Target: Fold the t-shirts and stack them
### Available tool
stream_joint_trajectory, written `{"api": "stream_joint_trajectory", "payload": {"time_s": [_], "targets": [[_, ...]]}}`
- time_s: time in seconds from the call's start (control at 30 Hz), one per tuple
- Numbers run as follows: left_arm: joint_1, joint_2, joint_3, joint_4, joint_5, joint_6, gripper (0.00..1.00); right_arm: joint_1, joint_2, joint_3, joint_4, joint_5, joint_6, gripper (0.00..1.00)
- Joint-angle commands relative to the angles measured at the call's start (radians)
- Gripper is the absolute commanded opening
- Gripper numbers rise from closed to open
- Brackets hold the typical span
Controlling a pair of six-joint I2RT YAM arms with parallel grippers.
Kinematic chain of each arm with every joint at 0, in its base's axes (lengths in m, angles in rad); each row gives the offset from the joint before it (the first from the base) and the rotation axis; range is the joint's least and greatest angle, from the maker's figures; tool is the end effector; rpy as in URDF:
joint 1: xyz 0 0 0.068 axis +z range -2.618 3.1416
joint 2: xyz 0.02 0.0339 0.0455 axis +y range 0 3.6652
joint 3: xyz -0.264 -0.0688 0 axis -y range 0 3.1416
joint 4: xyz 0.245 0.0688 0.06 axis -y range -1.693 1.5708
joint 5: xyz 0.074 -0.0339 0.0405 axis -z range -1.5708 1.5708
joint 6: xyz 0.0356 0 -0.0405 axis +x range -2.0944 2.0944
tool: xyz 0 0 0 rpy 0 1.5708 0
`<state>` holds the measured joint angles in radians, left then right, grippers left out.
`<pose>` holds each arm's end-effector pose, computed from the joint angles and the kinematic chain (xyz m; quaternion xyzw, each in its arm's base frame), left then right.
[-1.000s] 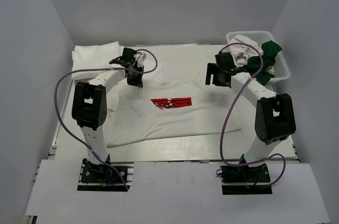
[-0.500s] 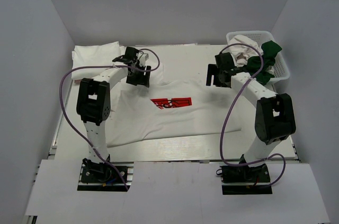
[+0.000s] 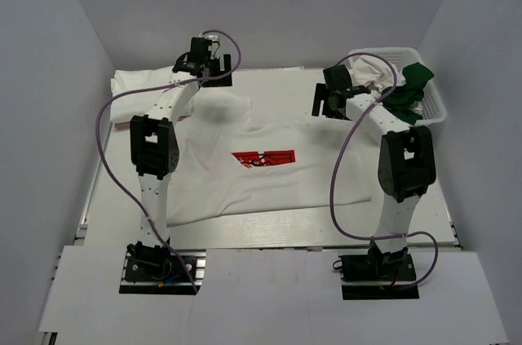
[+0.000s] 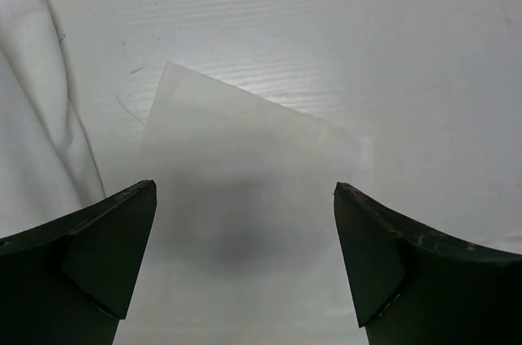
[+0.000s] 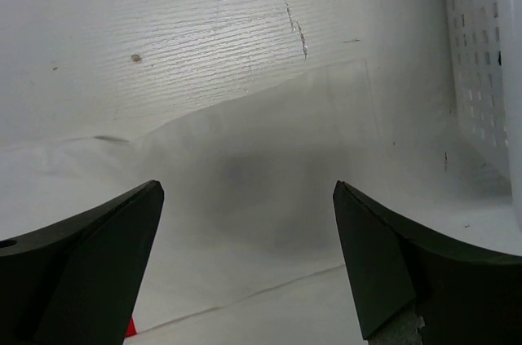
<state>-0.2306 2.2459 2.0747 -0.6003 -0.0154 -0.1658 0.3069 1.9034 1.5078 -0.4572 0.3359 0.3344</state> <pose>0.5017 -0.1172 0.2606 0.0268 0.9208 -0.0697 0.3829 0.4098 0.1176 0.2429 0.0714 0.9222 -0.0394 0.3781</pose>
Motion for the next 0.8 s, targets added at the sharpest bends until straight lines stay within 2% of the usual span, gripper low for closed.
{"api": "stream_joint_trajectory", "payload": {"time_s": [0.0,0.07,0.2,0.33,0.77], "targets": [[0.007,0.115,0.116,-0.058,-0.063,-0.012,0.99,-0.009,0.043,0.074,-0.063,0.04,0.015,0.9],[0.007,0.184,0.197,-0.055,-0.095,-0.012,0.99,-0.014,0.065,0.1,-0.063,0.044,0.012,0.9],[0.007,0.262,0.241,0.06,-0.165,-0.024,0.99,-0.022,0.111,0.134,-0.066,0.046,0.012,0.9],[0.007,0.356,0.35,0.071,-0.189,-0.046,0.99,-0.031,0.144,0.176,-0.092,0.042,0.023,0.9],[0.007,0.385,0.301,0.204,-0.264,-0.077,0.99,-0.034,0.2,0.181,-0.089,0.04,0.043,0.9]]}}
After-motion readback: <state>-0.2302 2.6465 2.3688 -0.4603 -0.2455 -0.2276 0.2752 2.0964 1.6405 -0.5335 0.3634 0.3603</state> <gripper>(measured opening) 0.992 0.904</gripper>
